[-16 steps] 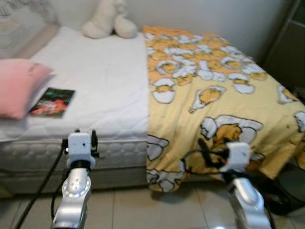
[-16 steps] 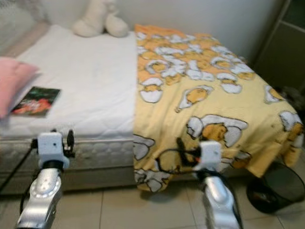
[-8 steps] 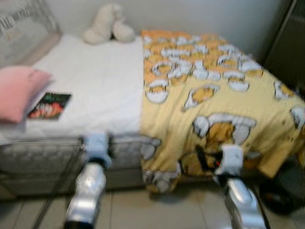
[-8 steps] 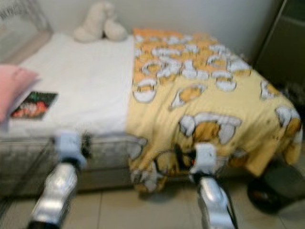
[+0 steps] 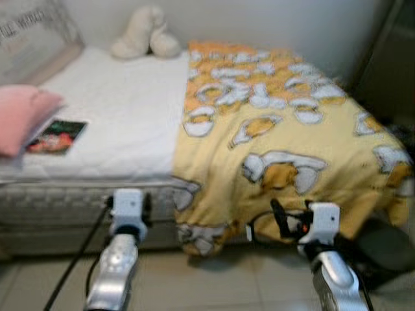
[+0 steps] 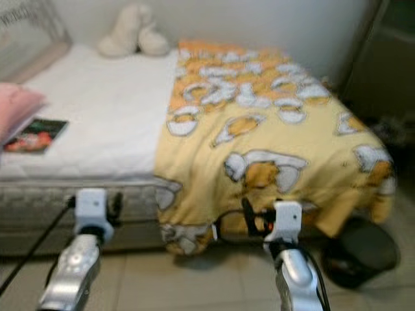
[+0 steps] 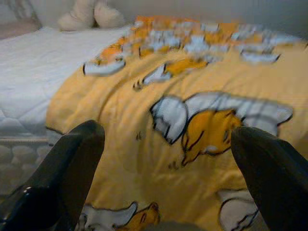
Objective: Clean up the room
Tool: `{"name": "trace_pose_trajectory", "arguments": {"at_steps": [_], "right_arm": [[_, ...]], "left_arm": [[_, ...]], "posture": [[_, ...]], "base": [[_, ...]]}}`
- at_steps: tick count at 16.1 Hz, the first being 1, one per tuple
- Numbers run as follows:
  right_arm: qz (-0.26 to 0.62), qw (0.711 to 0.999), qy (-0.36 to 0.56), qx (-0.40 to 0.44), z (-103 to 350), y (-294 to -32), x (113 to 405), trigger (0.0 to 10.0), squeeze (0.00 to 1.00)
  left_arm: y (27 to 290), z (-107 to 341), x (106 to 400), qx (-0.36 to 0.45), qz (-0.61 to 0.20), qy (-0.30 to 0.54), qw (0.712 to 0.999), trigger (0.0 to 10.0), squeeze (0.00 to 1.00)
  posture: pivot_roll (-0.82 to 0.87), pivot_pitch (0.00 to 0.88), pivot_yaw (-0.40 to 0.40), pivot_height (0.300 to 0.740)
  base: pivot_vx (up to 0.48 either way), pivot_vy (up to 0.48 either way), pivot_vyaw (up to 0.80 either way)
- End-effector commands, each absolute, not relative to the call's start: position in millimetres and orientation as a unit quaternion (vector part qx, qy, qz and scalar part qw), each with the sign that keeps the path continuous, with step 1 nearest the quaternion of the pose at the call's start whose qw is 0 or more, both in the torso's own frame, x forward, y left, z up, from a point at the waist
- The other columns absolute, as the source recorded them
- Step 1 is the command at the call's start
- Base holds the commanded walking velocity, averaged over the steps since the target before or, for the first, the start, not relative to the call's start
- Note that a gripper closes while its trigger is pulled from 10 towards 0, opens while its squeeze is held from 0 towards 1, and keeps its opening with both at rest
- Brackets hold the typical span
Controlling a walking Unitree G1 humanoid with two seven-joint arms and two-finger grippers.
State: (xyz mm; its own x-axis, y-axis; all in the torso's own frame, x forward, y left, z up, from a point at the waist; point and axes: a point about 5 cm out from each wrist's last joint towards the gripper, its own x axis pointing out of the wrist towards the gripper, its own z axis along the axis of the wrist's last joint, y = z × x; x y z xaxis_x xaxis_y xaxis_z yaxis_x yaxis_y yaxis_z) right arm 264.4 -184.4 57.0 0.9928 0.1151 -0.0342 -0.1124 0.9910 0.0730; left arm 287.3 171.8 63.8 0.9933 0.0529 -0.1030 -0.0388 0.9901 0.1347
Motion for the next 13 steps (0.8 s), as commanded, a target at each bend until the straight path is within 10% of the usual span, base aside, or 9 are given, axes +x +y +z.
{"name": "trace_pose_trajectory", "arguments": {"at_steps": [1, 7, 13], "right_arm": [[0.062, 0.997, -0.004, 0.040, 67, -182, 266, 10.0, 0.00], [0.054, 0.997, -0.009, 0.050, 73, -171, 252, 10.0, 0.00], [0.038, 0.998, 0.025, 0.048, 67, -175, 264, 10.0, 0.00]], "left_arm": [[162, 76, 288, 0.077, -0.016, 0.018, 0.997, 10.0, 0.00], [151, 83, 295, 0.021, -0.036, 0.029, 0.999, 10.0, 0.00], [155, 81, 313, 0.021, -0.001, 0.054, 0.998, 10.0, 0.00]], "posture": [[0.06, 0.000, 0.002, 0.740], [0.05, 0.000, 0.017, 0.740], [0.04, 0.000, 0.023, 0.740]], "base": [[0.000, -0.469, 0.00], [0.000, -0.077, 0.00], [0.438, -0.041, 0.16]]}}
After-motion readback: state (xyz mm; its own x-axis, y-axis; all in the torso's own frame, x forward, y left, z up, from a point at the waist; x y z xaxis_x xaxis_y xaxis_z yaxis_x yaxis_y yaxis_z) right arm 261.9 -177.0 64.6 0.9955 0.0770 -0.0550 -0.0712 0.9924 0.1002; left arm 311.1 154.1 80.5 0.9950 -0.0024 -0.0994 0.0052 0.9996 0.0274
